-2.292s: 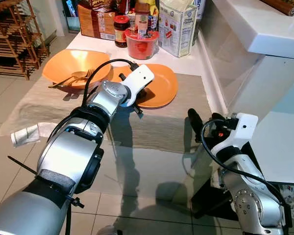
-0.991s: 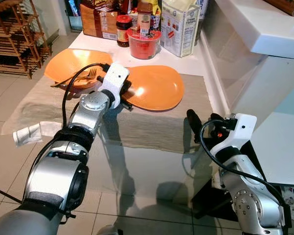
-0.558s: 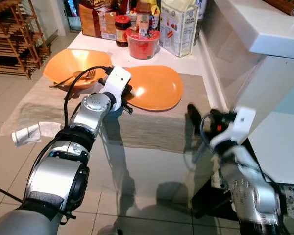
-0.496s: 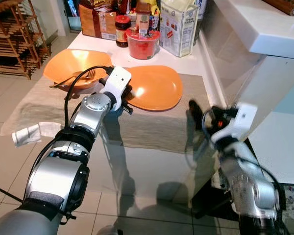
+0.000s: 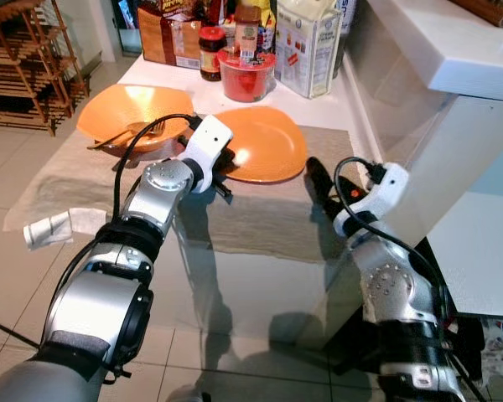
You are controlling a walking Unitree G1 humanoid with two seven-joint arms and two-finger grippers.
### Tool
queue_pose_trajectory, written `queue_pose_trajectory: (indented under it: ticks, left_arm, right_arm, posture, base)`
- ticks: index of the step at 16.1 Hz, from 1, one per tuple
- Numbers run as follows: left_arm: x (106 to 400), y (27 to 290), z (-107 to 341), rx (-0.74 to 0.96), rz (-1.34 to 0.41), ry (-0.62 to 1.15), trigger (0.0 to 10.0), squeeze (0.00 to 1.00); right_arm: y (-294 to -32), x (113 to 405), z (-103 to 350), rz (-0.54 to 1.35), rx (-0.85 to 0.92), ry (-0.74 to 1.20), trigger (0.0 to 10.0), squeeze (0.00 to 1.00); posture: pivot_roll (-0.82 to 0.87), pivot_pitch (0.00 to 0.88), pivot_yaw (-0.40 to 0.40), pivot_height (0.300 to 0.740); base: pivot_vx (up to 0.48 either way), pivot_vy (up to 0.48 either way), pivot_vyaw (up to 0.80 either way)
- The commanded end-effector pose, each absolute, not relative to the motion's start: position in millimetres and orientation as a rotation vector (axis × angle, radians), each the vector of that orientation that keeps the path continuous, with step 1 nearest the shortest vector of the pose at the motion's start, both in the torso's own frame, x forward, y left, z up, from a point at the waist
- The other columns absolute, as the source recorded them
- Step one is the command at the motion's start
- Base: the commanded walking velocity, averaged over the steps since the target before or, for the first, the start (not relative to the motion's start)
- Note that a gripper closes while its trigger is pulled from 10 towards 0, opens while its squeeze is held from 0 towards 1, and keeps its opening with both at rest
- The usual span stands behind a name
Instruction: Setting the table
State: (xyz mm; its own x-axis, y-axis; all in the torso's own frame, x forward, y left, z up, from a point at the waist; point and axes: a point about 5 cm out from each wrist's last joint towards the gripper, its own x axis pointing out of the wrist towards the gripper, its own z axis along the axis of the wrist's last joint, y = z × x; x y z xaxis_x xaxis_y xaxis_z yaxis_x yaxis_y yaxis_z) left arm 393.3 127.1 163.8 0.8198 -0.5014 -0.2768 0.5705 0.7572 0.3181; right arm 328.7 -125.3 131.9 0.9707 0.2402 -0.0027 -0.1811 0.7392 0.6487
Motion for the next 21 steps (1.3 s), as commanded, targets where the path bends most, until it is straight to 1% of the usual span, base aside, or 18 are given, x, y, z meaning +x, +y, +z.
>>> queue_pose_trajectory:
  ticks: [1,4,6,7,10,11,12,13,14,15,16,17,19,20,21]
  left_arm:
    - [386,120,148,0.399,-0.659,0.233,10.0,0.00]
    - [384,115,149,0.386,-0.704,0.217,10.0,0.00]
    - [381,110,152,0.362,-0.747,0.185,10.0,0.00]
    - [381,106,161,0.348,-0.766,0.127,10.0,0.00]
    - [382,98,178,0.330,-0.776,0.027,10.0,0.00]
    - [386,96,189,0.328,-0.738,-0.026,10.0,0.00]
    - [387,96,192,0.320,-0.721,-0.041,10.0,0.00]
    - [388,98,199,0.280,-0.680,-0.078,10.0,0.00]
    - [388,98,200,0.272,-0.674,-0.085,10.0,0.00]
    - [387,101,202,0.247,-0.644,-0.103,10.0,0.00]
    - [383,104,202,0.170,-0.572,-0.143,10.0,0.00]
    - [372,103,200,0.100,-0.528,-0.174,10.0,0.00]
    - [360,100,197,0.082,-0.526,-0.206,10.0,0.00]
    - [345,96,196,0.060,-0.521,-0.235,10.0,0.00]
    - [335,93,194,0.049,-0.517,-0.236,10.0,0.00]
  right_arm:
    - [-118,332,122,0.255,0.762,0.141,10.0,0.00]
    - [-109,336,116,0.270,0.792,0.176,10.0,0.00]
    - [-105,340,112,0.276,0.783,0.190,10.0,0.00]
    - [-106,340,113,0.280,0.770,0.182,10.0,0.00]
    - [-107,337,110,0.274,0.731,0.179,10.0,0.00]
    - [-106,333,111,0.275,0.599,0.140,10.0,0.00]
    - [-106,332,112,0.277,0.538,0.116,10.0,0.00]
    - [-111,328,122,0.243,0.373,0.022,10.0,0.00]
    - [-112,327,124,0.234,0.343,0.000,10.0,0.00]
    - [-114,323,129,0.231,0.266,-0.041,10.0,0.00]
    - [-120,312,140,0.209,0.130,-0.129,10.0,0.00]
    - [-130,301,149,0.169,0.046,-0.188,10.0,0.00]
    - [-135,293,150,0.146,0.016,-0.206,10.0,0.00]
    - [-139,284,151,0.121,-0.034,-0.230,10.0,0.00]
    - [-140,279,150,0.111,-0.049,-0.236,10.0,0.00]
  posture:
    - [0.05,0.000,-0.044,0.740]
    - [0.06,0.000,-0.045,0.740]
    - [0.06,0.000,-0.052,0.740]
    - [0.07,0.000,-0.054,0.740]
    - [0.06,0.000,-0.057,0.740]
    - [0.06,0.000,-0.060,0.740]
    - [0.05,0.000,-0.059,0.740]
    - [0.05,0.000,-0.059,0.740]
    - [0.05,0.000,-0.059,0.740]
    - [0.05,0.000,-0.057,0.740]
    - [0.04,0.000,-0.058,0.740]
    - [0.04,0.000,-0.058,0.740]
    - [0.03,0.000,-0.060,0.740]
    - [0.03,0.000,-0.061,0.740]
    - [0.03,0.000,-0.059,0.740]
  base:
    - [0.000,0.000,0.00]
    - [0.000,0.000,0.00]
    - [0.000,0.000,0.00]
    - [0.000,0.000,0.00]
    - [0.000,0.000,0.00]
    - [0.000,0.000,0.00]
    - [0.000,0.000,0.00]
    - [0.000,0.000,0.00]
    - [0.000,0.000,0.00]
    - [0.000,0.000,0.00]
    - [0.000,0.000,0.00]
    - [0.000,0.000,0.00]
    - [0.000,0.000,0.00]
    - [0.000,0.000,0.00]
    - [0.000,0.000,0.00]
